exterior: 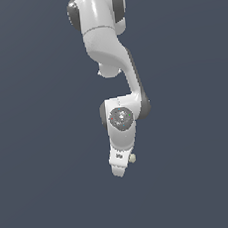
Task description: Pick up the object and move it to a goal position.
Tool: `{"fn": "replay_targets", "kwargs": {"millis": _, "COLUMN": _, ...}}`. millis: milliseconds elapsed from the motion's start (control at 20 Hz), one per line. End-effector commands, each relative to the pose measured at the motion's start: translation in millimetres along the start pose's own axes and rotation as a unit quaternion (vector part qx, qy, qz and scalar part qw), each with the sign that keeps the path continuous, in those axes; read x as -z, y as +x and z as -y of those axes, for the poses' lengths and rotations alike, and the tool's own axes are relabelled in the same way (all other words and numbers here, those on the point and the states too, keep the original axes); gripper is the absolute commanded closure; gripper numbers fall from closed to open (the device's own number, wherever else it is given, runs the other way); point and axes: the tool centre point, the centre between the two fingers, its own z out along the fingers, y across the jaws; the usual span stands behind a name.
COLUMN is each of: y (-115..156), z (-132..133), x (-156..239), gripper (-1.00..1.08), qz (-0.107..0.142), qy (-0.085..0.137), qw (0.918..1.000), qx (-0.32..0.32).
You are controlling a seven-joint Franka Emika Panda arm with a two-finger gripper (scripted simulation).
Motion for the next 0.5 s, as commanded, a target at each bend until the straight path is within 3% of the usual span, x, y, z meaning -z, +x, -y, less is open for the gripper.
{"fn": "replay_targets", "kwargs": {"millis": 0, "y": 0.0, "z": 0.0, "x": -9.5, "gripper": -0.92, "qz": 0.000, "qy": 0.000, "qw": 1.0000, "qx": 0.000}}
{"fn": "replay_targets", "kwargs": {"millis": 250, "y": 0.5, "z": -1.4, "x": -12.1, "gripper": -0.92, "qz": 0.000, "qy": 0.000, "qw": 1.0000, "qx": 0.000}}
{"fn": "replay_targets", "kwargs": {"millis": 300, "y": 0.5, "z": -1.4, "x": -12.1, "gripper": 1.08, "qz": 0.000, "qy": 0.000, "qw": 1.0000, "qx": 0.000}}
{"fn": "replay_targets", "kwargs": {"millis": 450, "y": 0.5, "z": -1.4, "x": -12.1, "gripper": 1.08, "qz": 0.000, "qy": 0.000, "qw": 1.0000, "qx": 0.000}}
